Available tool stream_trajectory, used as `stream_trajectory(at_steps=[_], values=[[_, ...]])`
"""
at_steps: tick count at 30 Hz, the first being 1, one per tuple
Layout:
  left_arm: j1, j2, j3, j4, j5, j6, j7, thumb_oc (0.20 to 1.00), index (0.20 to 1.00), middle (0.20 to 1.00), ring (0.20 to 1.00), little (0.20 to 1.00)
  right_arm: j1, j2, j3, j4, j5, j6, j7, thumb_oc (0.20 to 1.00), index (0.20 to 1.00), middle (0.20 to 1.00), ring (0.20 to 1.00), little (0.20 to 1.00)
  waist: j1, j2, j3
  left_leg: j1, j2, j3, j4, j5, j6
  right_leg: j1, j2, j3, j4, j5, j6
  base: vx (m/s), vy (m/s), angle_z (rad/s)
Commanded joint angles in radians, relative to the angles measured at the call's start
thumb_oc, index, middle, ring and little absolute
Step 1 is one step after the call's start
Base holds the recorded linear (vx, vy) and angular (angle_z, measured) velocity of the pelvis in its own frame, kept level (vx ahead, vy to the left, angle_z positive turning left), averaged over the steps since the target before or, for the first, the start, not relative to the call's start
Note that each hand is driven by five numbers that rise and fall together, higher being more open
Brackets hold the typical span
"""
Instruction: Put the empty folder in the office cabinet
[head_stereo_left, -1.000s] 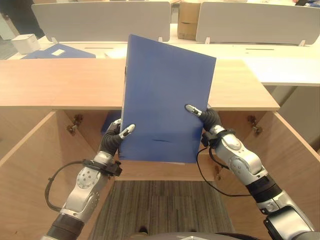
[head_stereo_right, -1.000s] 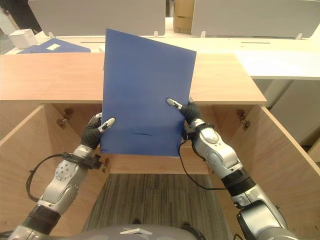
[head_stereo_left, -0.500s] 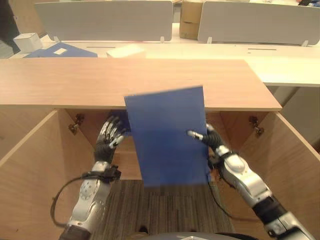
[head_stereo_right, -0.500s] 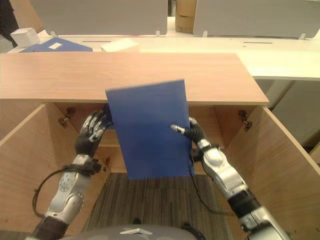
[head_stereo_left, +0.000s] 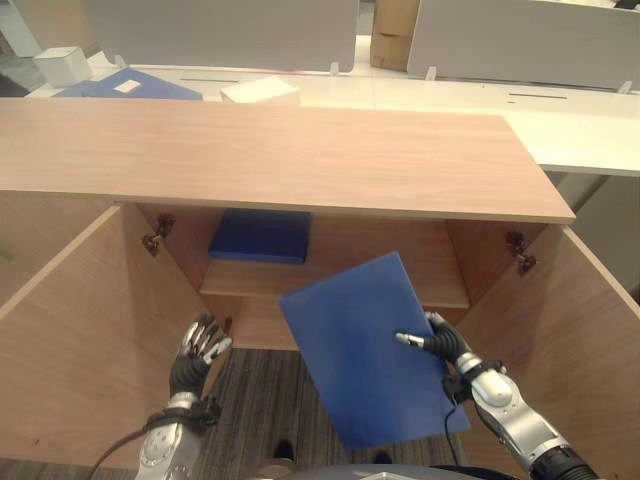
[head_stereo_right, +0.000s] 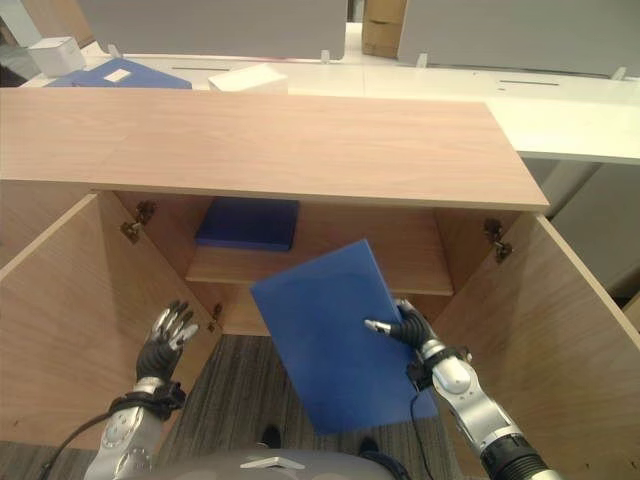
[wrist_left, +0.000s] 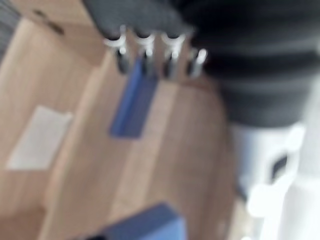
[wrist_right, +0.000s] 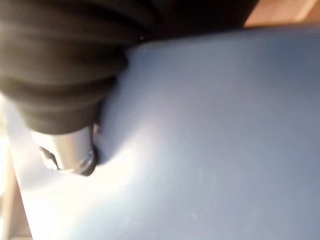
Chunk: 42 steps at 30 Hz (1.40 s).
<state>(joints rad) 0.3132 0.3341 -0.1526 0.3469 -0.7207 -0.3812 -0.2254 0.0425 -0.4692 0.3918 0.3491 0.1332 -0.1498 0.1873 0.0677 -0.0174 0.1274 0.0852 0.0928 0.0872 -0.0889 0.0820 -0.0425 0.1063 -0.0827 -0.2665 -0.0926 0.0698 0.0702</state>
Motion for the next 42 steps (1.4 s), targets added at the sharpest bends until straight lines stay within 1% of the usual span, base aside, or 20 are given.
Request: stream_trajectory(at_steps=[1,4,5,6,7,8,12,14,16,22,28,29,33,34,35,36,37,38,40,42], values=[[-0.028,0.026,0.057,0.072,0.038,0.007,-0.003,1.000,1.000,1.000,1.000,1.000,-0.036,0.003,0.004,0.044,-0.027,-0.054,-0.004,0.200,0.200,0.200,0.200,0.200,0.020,-0.032,0.034,0.031,-0.028,0.009,0.002,-0.129,0.016,0.050,-0.075,-0.014,0.005,-0.055,0.055,-0.04,0.008,0.06],[-0.011,-0.020,0.076,0.231,-0.007,0.072,-0.077,1.000,1.000,1.000,1.000,1.000,-0.020,0.035,-0.001,0.164,-0.028,-0.042,-0.024,0.200,0.200,0.200,0.200,0.200,0.024,-0.033,0.040,0.034,-0.030,0.004,0.002,-0.129,0.017,0.055,-0.077,-0.022,0.005,-0.053,0.058,-0.01,0.005,0.07],[-0.013,-0.038,0.078,0.322,0.041,0.059,-0.095,1.000,1.000,1.000,1.000,1.000,-0.021,0.049,-0.005,0.235,-0.008,-0.058,-0.026,0.200,0.200,0.200,0.200,0.200,0.024,-0.034,0.041,0.036,-0.032,0.002,0.002,-0.130,0.018,0.058,-0.077,-0.024,0.005,-0.053,0.060,0.01,-0.001,0.04],[-0.017,-0.048,0.072,0.376,0.035,0.054,-0.129,1.000,1.000,1.000,1.000,1.000,-0.025,0.057,-0.010,0.285,-0.004,-0.066,-0.024,0.200,0.200,0.200,0.200,0.200,0.025,-0.035,0.040,0.037,-0.032,0.002,0.002,-0.131,0.018,0.059,-0.077,-0.025,0.005,-0.052,0.060,0.02,-0.003,0.04],[-0.024,-0.064,0.071,0.432,0.029,0.089,-0.148,1.000,1.000,1.000,1.000,1.000,-0.031,0.068,-0.021,0.342,0.008,-0.069,-0.021,0.200,0.200,0.200,0.200,0.200,0.025,-0.035,0.041,0.039,-0.033,0.003,0.002,-0.133,0.019,0.060,-0.076,-0.026,0.005,-0.052,0.061,0.02,-0.001,0.06],[-0.028,-0.074,0.069,0.475,0.042,0.081,-0.158,1.000,1.000,1.000,1.000,1.000,-0.031,0.076,-0.030,0.380,0.012,-0.084,-0.017,0.200,0.200,0.200,0.200,0.200,0.025,-0.035,0.040,0.040,-0.034,0.002,0.002,-0.134,0.020,0.060,-0.076,-0.026,0.005,-0.052,0.062,0.02,0.003,0.09],[-0.070,-0.093,0.056,0.605,0.058,0.105,-0.151,1.000,1.000,1.000,1.000,1.000,-0.043,0.108,-0.063,0.483,0.053,-0.110,-0.020,0.200,0.200,0.200,0.200,0.200,0.015,-0.031,0.039,0.041,-0.039,0.006,0.002,-0.138,0.025,0.058,-0.077,-0.024,0.005,-0.051,0.064,0.00,0.003,0.04],[-0.114,-0.096,0.048,0.677,0.120,0.148,-0.122,1.000,1.000,1.000,1.000,1.000,-0.053,0.127,-0.072,0.509,0.064,-0.115,-0.016,0.200,0.200,0.200,0.200,0.200,0.003,-0.027,0.040,0.042,-0.042,0.012,0.002,-0.140,0.028,0.055,-0.078,-0.020,0.005,-0.051,0.065,0.00,0.035,-0.01],[-0.139,-0.098,0.026,0.711,0.127,0.141,-0.118,1.000,1.000,1.000,1.000,1.000,-0.063,0.133,-0.063,0.516,0.053,-0.132,-0.001,0.200,0.200,0.200,0.200,0.200,-0.008,-0.024,0.040,0.046,-0.042,0.018,0.002,-0.141,0.029,0.055,-0.078,-0.013,0.005,-0.052,0.063,0.02,0.061,-0.02],[-0.172,-0.100,0.003,0.718,0.137,0.170,-0.125,1.000,1.000,1.000,1.000,1.000,-0.070,0.132,-0.025,0.458,-0.002,-0.124,0.030,0.200,0.200,0.200,0.200,0.200,-0.024,-0.020,0.042,0.056,-0.050,0.033,0.002,-0.146,0.037,0.050,-0.087,-0.002,0.005,-0.048,0.067,0.05,0.116,-0.03],[-0.202,-0.096,-0.010,0.717,0.140,0.223,-0.118,1.000,1.000,1.000,1.000,1.000,-0.111,0.134,-0.007,0.432,0.035,-0.086,0.004,0.200,0.200,0.200,0.200,0.200,-0.016,-0.026,0.063,0.051,-0.083,0.033,0.008,-0.156,0.070,0.026,-0.124,0.015,0.013,-0.013,0.096,0.02,0.172,-0.02],[-0.212,-0.092,-0.015,0.723,0.155,0.228,-0.112,1.000,1.000,1.000,1.000,1.000,-0.129,0.137,-0.008,0.435,0.041,-0.084,-0.002,0.200,0.200,0.200,0.200,0.200,-0.014,-0.027,0.072,0.039,-0.089,0.033,0.018,-0.157,0.084,0.009,-0.136,0.022,0.052,-0.016,0.100,-0.02,0.159,-0.02],[-0.228,-0.091,-0.026,0.727,0.152,0.220,-0.092,1.000,1.000,1.000,1.000,1.000,-0.160,0.144,-0.010,0.439,0.043,-0.078,-0.018,0.200,0.200,0.200,0.200,0.200,-0.012,-0.019,0.095,0.010,-0.092,0.042,0.058,-0.157,0.109,-0.060,-0.148,0.028,0.203,-0.028,0.094,0.01,0.145,-0.08],[-0.234,-0.090,-0.036,0.725,0.129,0.216,-0.085,1.000,1.000,1.000,1.000,1.000,-0.173,0.143,-0.016,0.446,0.062,-0.076,-0.018,0.200,0.200,0.200,0.200,0.200,-0.019,-0.018,0.111,0.003,-0.100,0.027,0.070,-0.163,0.119,-0.107,-0.131,0.050,0.242,-0.016,0.089,0.09,0.100,-0.13],[-0.236,-0.087,-0.040,0.722,0.125,0.214,-0.084,1.000,1.000,1.000,1.000,1.000,-0.177,0.143,-0.022,0.451,0.068,-0.078,-0.016,0.200,0.200,0.200,0.200,0.200,-0.025,-0.020,0.119,0.004,-0.107,0.017,0.074,-0.171,0.122,-0.125,-0.120,0.063,0.235,-0.011,0.087,0.15,0.065,-0.09],[-0.238,-0.081,-0.042,0.714,0.133,0.220,-0.083,1.000,1.000,1.000,1.000,1.000,-0.179,0.144,-0.027,0.455,0.065,-0.082,-0.018,0.200,0.200,0.200,0.200,0.200,-0.030,-0.024,0.125,0.007,-0.113,0.010,0.076,-0.179,0.123,-0.136,-0.110,0.076,0.210,-0.001,0.089,0.21,-0.027,0.03],[-0.240,-0.072,-0.043,0.700,0.148,0.226,-0.082,1.000,1.000,1.000,1.000,1.000,-0.179,0.144,-0.034,0.455,0.060,-0.082,-0.019,0.200,0.200,0.200,0.200,0.200,-0.039,-0.031,0.131,0.010,-0.122,-0.002,0.080,-0.192,0.124,-0.155,-0.091,0.110,0.161,0.024,0.099,0.17,-0.047,0.13],[-0.240,-0.070,-0.043,0.697,0.151,0.227,-0.082,1.000,1.000,1.000,1.000,1.000,-0.177,0.144,-0.037,0.455,0.059,-0.084,-0.020,0.200,0.200,0.200,0.200,0.200,-0.042,-0.033,0.132,0.013,-0.125,-0.004,0.080,-0.197,0.124,-0.159,-0.087,0.119,0.148,0.035,0.102,0.21,-0.065,0.20],[-0.235,-0.062,-0.043,0.688,0.180,0.230,-0.078,1.000,1.000,1.000,1.000,1.000,-0.167,0.142,-0.058,0.468,0.055,-0.086,-0.021,0.200,0.200,0.200,0.200,0.200,-0.059,-0.045,0.137,0.033,-0.142,-0.011,0.088,-0.228,0.126,-0.197,-0.073,0.152,0.081,0.093,0.122,0.25,-0.043,0.42],[-0.232,-0.061,-0.044,0.688,0.179,0.228,-0.081,1.000,1.000,1.000,1.000,1.000,-0.164,0.141,-0.067,0.479,0.052,-0.089,-0.019,0.200,0.200,0.200,0.200,0.200,-0.065,-0.046,0.138,0.044,-0.145,-0.017,0.092,-0.236,0.127,-0.211,-0.063,0.158,0.054,0.101,0.125,0.19,-0.026,0.37]])
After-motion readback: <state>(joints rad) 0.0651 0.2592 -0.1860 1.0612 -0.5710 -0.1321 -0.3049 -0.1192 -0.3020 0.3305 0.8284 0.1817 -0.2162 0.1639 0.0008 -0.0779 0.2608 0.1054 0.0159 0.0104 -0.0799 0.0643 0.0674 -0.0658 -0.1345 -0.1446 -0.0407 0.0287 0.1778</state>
